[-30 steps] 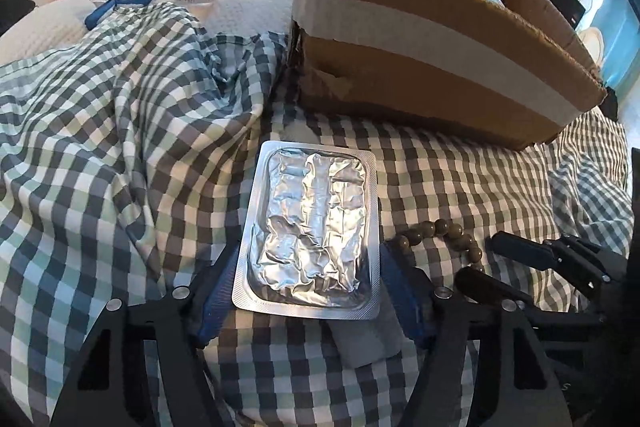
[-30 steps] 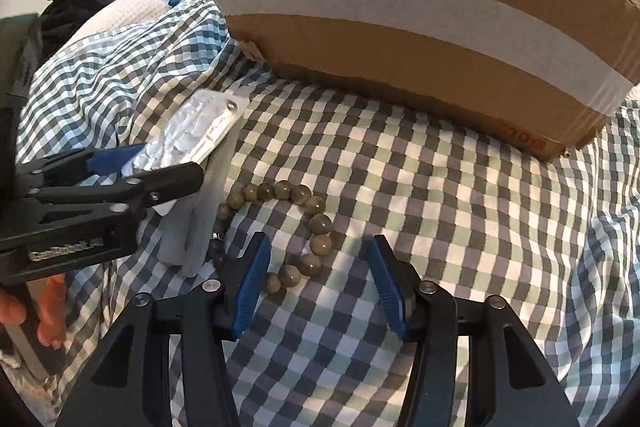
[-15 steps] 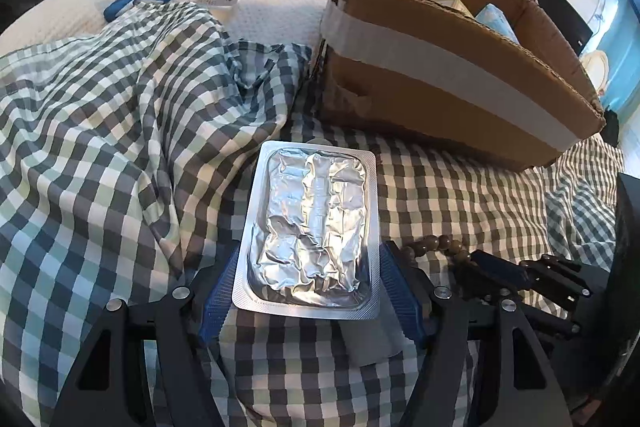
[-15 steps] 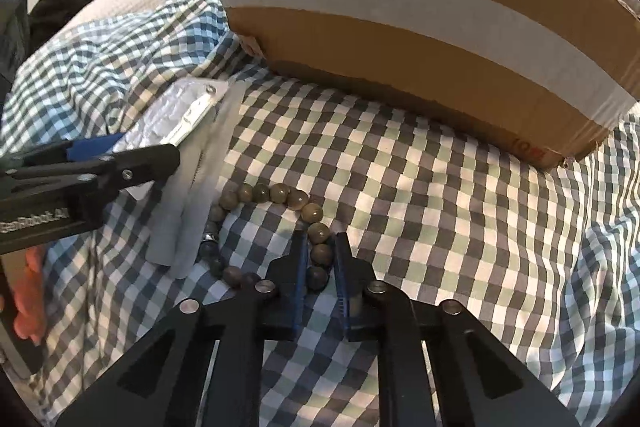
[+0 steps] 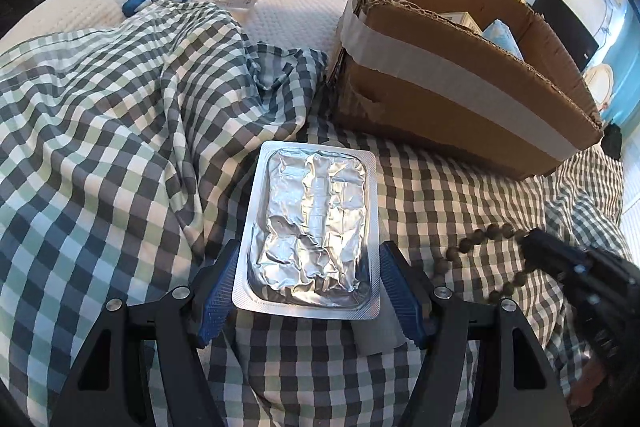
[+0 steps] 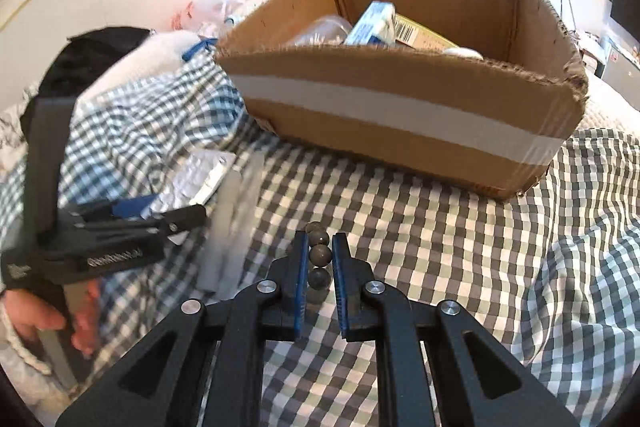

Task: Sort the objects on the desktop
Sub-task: 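Lift and carry the blister pack in the left tool and bracelet in the right tool to the box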

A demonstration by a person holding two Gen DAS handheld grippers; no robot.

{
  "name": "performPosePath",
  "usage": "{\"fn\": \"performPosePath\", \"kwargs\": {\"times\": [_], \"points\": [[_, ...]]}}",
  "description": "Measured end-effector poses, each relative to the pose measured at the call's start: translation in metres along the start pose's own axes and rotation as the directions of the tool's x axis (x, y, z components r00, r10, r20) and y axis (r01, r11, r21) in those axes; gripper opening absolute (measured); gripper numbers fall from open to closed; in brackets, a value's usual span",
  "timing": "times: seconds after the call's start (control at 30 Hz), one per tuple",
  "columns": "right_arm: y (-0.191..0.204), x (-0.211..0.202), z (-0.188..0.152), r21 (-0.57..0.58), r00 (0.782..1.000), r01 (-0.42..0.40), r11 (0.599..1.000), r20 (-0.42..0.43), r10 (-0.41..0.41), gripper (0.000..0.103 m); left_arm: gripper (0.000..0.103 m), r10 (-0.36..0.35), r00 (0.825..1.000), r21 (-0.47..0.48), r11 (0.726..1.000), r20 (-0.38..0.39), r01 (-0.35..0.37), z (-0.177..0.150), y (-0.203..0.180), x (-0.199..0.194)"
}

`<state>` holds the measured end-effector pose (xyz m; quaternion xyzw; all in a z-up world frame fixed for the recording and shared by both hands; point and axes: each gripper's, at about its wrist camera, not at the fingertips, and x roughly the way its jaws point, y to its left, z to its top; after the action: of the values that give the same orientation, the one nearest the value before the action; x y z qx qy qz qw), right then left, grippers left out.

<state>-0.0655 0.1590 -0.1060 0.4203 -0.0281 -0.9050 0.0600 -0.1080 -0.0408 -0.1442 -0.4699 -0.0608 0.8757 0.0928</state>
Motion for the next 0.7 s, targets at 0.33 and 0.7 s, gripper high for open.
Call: {"fn": "performPosePath", "kwargs": {"times": [0.33,0.7], "points": [[0.013,0.023,-0.016,-0.017,0.993,-0.071,0.997,-0.092,0.069,0.011,0.071,0.002,1.0,0.003,1.0,0.0,-0.002,-0.002,-0.001,-0.001],[0.004,0.055,-0.032,0.007,0.981,-0.052,0.999,-0.187,0.052,0.012,0.071,0.003,1.0,0.003,1.0,-0.018,-0.003,-0.004,0.0,0.003]]}}
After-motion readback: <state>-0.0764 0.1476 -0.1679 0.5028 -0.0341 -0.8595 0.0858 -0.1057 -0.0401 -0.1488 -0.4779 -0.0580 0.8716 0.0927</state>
